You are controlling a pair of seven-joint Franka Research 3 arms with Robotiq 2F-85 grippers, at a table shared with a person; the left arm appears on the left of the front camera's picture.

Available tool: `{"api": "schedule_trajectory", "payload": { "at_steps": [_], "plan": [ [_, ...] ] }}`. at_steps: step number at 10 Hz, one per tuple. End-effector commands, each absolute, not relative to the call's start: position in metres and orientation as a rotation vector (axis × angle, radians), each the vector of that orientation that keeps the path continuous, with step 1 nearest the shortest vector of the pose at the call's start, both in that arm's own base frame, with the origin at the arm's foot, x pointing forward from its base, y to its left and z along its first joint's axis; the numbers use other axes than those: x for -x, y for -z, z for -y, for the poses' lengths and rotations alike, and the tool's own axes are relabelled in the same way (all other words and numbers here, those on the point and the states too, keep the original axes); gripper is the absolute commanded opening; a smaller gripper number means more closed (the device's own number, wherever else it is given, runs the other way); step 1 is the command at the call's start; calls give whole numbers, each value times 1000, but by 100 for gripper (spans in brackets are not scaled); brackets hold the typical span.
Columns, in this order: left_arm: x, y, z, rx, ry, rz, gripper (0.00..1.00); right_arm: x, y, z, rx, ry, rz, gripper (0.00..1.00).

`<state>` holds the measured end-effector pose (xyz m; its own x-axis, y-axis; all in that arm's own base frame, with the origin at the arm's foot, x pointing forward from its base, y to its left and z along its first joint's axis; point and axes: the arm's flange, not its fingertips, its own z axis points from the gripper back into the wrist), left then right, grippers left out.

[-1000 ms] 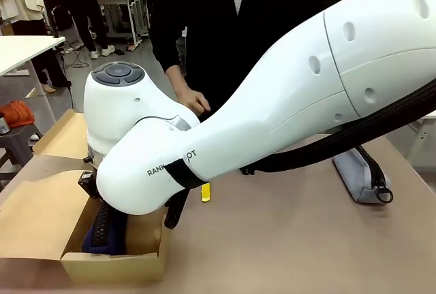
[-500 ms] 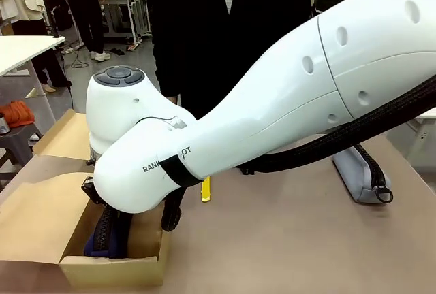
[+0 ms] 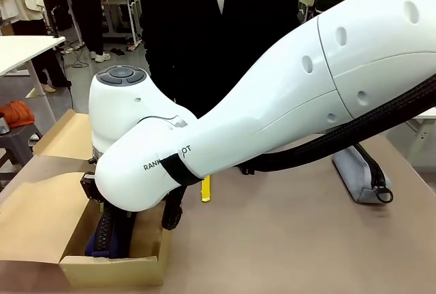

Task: Place items inside the box.
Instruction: Pick up a Pencil pouch or Stapler and place it inside the Mailer Box closest to the robot.

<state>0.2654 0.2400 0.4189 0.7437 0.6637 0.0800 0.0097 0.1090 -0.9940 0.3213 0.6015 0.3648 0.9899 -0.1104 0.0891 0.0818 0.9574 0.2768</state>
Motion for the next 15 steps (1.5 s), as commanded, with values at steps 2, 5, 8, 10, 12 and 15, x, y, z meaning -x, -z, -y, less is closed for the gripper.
{"api": "schedule_trajectory", "payload": {
  "at_steps": [2, 5, 8, 10, 12, 15],
  "plan": [
    [-264, -419, -238, 1403, -509, 625, 100, -321, -366, -592, -307, 96, 107, 100],
    [-264, -419, -238, 1403, -509, 625, 100, -320, -372, -584, -361, 80, 118, 100],
    [-264, -419, -238, 1403, -509, 625, 100, -312, -404, -557, -406, 54, 61, 100],
    [-264, -419, -238, 1403, -509, 625, 100, -271, -460, -500, -358, -38, 75, 100],
    [-264, -419, -238, 1403, -509, 625, 100, -240, -485, -445, -408, 49, 196, 100],
    [-264, -419, -238, 1403, -509, 625, 100, -276, -451, -528, -376, -10, 98, 100]
  ]
}}
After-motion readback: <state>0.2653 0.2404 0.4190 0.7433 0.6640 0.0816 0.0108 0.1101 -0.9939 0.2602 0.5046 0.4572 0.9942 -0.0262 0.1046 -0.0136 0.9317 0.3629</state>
